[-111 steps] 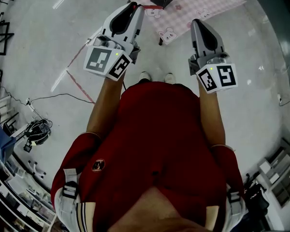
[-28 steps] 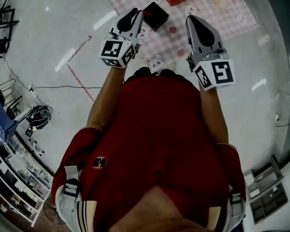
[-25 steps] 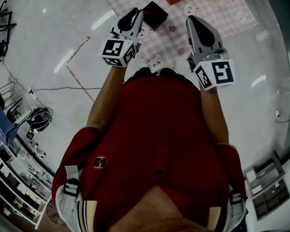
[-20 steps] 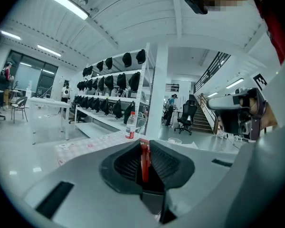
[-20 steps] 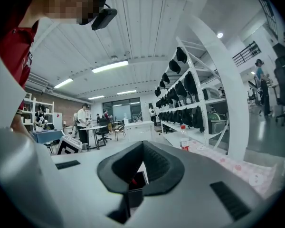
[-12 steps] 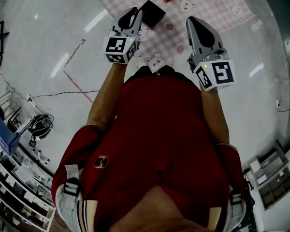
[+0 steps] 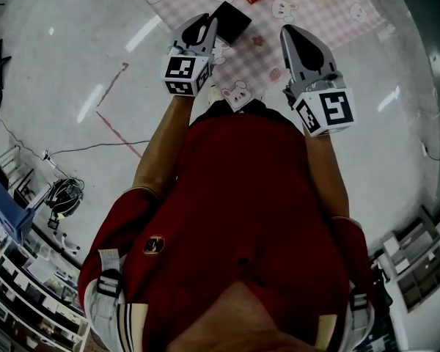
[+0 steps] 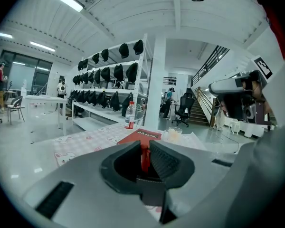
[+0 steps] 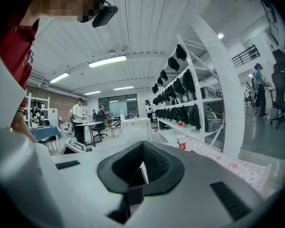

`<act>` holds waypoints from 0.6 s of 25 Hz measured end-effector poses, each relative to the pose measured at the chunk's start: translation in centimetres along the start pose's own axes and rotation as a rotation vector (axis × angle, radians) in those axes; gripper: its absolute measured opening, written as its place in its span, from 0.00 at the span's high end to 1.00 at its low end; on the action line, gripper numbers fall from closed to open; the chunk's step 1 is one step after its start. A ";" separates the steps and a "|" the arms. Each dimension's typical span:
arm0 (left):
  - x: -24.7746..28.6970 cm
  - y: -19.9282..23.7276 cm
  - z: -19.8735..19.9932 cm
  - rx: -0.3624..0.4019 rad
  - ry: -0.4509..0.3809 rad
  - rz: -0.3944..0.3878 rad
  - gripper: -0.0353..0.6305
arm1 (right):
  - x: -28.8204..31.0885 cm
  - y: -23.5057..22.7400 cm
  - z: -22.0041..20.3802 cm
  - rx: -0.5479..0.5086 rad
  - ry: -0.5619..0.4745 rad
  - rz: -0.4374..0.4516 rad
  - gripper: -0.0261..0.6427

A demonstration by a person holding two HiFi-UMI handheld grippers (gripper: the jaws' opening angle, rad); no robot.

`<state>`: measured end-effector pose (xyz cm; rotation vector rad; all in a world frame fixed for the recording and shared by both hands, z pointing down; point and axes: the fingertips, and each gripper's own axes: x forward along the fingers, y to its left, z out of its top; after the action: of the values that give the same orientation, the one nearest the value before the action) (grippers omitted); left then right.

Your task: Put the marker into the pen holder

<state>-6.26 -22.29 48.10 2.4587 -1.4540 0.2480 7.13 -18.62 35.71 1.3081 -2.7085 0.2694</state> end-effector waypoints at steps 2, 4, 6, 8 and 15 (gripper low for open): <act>0.2 -0.1 -0.2 0.002 0.006 -0.009 0.85 | 0.0 -0.1 -0.1 0.000 0.003 -0.006 0.96; 0.3 0.0 -0.6 0.004 0.016 -0.014 0.85 | 0.1 -0.1 -0.1 0.000 0.005 -0.010 0.96; 0.3 0.1 -0.7 0.002 0.020 -0.017 0.85 | 0.1 -0.2 -0.1 0.000 0.006 -0.014 0.96; 0.4 0.0 -0.7 0.001 0.019 -0.022 0.85 | 0.1 -0.2 -0.1 0.000 0.007 -0.017 0.96; 0.5 0.0 -1.2 0.007 0.039 -0.036 0.85 | 0.2 -0.3 0.1 0.002 0.010 -0.026 0.96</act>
<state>-6.02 -22.27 49.38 2.4696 -1.3937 0.2921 7.24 -18.92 35.68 1.3384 -2.6815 0.2757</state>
